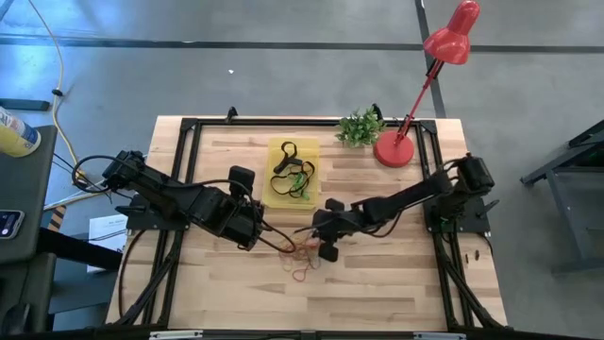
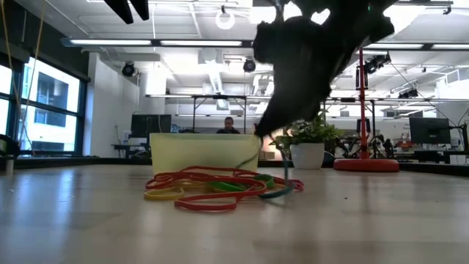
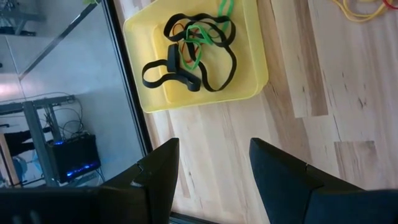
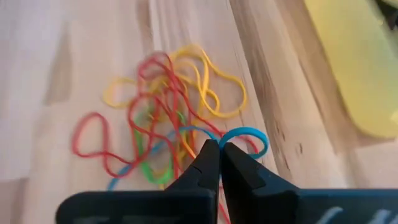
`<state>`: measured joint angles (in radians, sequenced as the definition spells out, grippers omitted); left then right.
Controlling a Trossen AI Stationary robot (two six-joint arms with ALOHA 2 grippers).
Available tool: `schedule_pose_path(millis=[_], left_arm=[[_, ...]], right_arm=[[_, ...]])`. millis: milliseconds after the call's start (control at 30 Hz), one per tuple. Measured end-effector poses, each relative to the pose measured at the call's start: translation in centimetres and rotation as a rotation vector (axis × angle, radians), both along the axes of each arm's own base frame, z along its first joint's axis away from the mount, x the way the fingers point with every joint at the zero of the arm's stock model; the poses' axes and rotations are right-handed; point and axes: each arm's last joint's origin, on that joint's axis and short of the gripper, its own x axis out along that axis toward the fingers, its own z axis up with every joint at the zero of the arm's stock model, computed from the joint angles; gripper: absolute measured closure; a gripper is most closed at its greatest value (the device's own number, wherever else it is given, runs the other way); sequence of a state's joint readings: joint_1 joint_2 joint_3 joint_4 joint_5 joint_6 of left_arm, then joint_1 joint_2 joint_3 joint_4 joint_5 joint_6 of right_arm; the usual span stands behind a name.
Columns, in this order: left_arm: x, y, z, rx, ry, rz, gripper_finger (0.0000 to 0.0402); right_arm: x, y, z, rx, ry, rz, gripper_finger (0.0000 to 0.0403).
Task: Pick and place rubber bands into bin
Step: Put the blue rubber band into the yellow bin
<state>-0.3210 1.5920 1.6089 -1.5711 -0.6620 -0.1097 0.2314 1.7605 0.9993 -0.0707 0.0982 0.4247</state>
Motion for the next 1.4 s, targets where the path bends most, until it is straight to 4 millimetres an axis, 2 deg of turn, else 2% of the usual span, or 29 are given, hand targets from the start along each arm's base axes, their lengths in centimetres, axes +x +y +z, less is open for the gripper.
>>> schedule_pose_path(millis=[367,667,900,1133,1400], left_arm=[[0.0,0.0,0.0,0.01,-0.004,0.0,0.0215],[0.0,0.0,0.0,0.021,-0.008,0.002,0.0215],[0.0,0.1,0.0,0.023,-0.028,0.023,0.0215],[0.0,0.1,0.1,0.02,-0.038,0.037,0.0215],[0.0,0.1,0.1,0.033,-0.047,0.042,0.0215]], right_arm=[[-1.6,-0.6,6.0,-0.012,-0.186,-0.013,0.0402],[-4.1,-1.5,11.3,-0.087,-0.368,-0.076,0.0402],[-6.1,-2.1,14.6,-0.114,-0.498,-0.093,0.0402],[-7.2,-2.0,15.6,-0.049,-0.515,-0.04,0.0402],[-7.5,-0.4,16.4,0.013,-0.519,-0.002,0.0403]])
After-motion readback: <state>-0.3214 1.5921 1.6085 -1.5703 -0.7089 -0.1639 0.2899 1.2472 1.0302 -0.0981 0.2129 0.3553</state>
